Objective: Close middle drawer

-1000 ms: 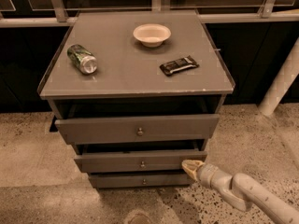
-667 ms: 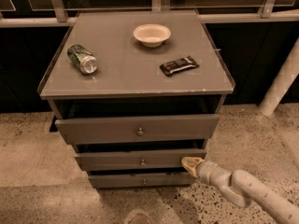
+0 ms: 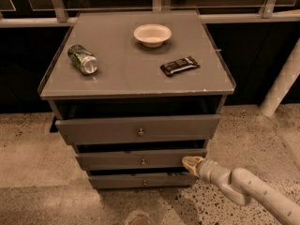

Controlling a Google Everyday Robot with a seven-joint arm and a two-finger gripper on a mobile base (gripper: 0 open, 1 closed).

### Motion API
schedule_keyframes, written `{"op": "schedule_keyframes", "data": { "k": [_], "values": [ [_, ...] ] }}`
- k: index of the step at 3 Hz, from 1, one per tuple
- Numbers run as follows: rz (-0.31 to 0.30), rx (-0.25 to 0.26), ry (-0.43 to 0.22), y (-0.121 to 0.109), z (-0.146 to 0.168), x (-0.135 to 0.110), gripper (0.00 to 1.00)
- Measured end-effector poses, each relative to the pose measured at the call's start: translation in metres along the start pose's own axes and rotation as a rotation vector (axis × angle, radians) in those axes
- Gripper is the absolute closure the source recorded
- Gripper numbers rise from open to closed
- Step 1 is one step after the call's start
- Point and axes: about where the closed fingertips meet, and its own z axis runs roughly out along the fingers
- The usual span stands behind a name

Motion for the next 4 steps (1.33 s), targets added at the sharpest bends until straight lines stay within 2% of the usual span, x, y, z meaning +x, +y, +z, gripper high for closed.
{"op": "schedule_keyframes", "data": {
  "k": [1, 2, 3, 4],
  "values": [
    [0.004, -0.019, 0.009, 0.002, -0.002, -0.004, 1.00],
    [0.068, -0.083, 0.042, 0.018, -0.033, 0.010, 1.00],
    [0.156, -0.172, 0.097, 0.060, -0.118, 0.026, 0.81],
    [0.164, -0.206, 0.095, 0.076, -0.123, 0.025, 0.58]
  ]
}}
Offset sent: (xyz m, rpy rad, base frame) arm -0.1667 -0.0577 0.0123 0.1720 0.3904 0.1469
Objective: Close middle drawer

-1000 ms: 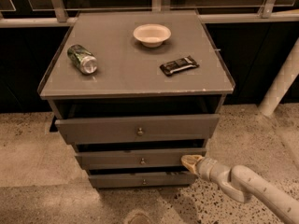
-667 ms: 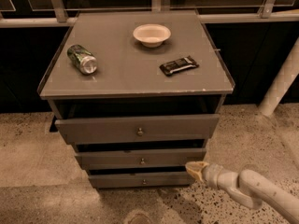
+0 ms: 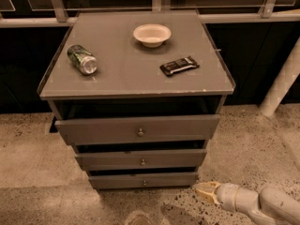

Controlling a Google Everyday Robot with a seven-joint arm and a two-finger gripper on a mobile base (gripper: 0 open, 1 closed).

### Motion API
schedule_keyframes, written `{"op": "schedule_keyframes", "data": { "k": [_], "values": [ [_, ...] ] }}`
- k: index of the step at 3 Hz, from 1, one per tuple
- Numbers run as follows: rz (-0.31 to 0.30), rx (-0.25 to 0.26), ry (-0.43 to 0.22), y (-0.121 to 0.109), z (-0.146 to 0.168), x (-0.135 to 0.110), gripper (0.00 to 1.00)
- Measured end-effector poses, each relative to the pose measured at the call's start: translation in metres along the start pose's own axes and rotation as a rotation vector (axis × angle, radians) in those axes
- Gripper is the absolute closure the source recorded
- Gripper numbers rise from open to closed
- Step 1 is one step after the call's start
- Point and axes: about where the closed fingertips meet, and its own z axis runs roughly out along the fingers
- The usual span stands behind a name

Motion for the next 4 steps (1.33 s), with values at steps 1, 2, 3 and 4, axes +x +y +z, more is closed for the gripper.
{"op": "schedule_keyframes", "data": {
  "k": [1, 2, 3, 4],
  "values": [
    [0.000, 0.001, 0.000, -0.0002, 0.0000, -0.0001, 0.34],
    [0.000, 0.001, 0.000, -0.0002, 0.0000, -0.0001, 0.11],
    [0.000, 0.000, 0.000, -0.0002, 0.0001, -0.0001, 0.00],
    [0.000, 0.000, 0.000, -0.0002, 0.0001, -0.0001, 0.00]
  ]
}}
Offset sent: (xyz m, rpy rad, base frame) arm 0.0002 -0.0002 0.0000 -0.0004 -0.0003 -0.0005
